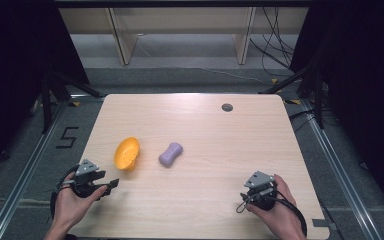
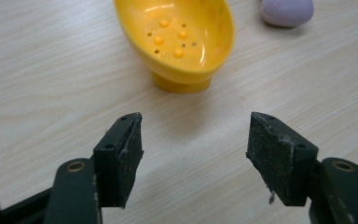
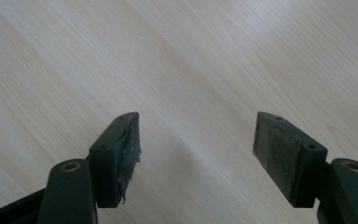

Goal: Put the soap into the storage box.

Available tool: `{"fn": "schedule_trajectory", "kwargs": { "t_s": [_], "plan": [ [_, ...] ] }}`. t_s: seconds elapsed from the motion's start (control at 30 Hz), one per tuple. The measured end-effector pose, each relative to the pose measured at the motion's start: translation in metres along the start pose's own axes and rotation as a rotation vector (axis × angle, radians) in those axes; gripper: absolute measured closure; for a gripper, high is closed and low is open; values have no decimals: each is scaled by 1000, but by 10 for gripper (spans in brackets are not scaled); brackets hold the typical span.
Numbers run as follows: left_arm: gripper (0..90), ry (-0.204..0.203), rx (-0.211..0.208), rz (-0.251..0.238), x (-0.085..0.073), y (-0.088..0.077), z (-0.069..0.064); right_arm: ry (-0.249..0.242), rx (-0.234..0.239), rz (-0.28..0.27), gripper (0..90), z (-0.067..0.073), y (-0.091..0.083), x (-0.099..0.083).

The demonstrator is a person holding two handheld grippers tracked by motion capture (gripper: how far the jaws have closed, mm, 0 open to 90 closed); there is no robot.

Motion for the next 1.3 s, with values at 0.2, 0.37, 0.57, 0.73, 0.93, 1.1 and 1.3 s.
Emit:
{"fn": "schedule_trajectory", "kwargs": {
  "t_s": [0.2,0.37,0.57,0.73,0.93,1.1,1.3],
  "plan": [
    [331,14,-29,-42,32,-5,-18,6,-5,6,325,0,0,0],
    [315,84,-84,79,57,5,-36,27,-9,12,325,3,-2,1],
    [303,74,-65,165,80,27,-44,19,-7,13,326,2,-2,0],
    [303,102,-65,236,99,41,-53,19,-14,15,326,1,-1,0],
    [306,93,-111,281,116,62,-67,21,-5,16,325,2,-1,-1],
    [308,98,-79,306,128,72,-70,19,-9,14,325,2,-1,0],
    [308,104,-69,324,139,87,-74,19,-5,16,325,2,-2,0]
  ]
}}
Point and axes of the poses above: each handheld gripper's, and its own axes: y roughly forward along the jaws, x roughly out of its top, z roughly to its left, the point moved 8 cm from there along y, roughly forward along the jaws, and after that the axes turned 4 degrees about -x, right-handed, at the moved point
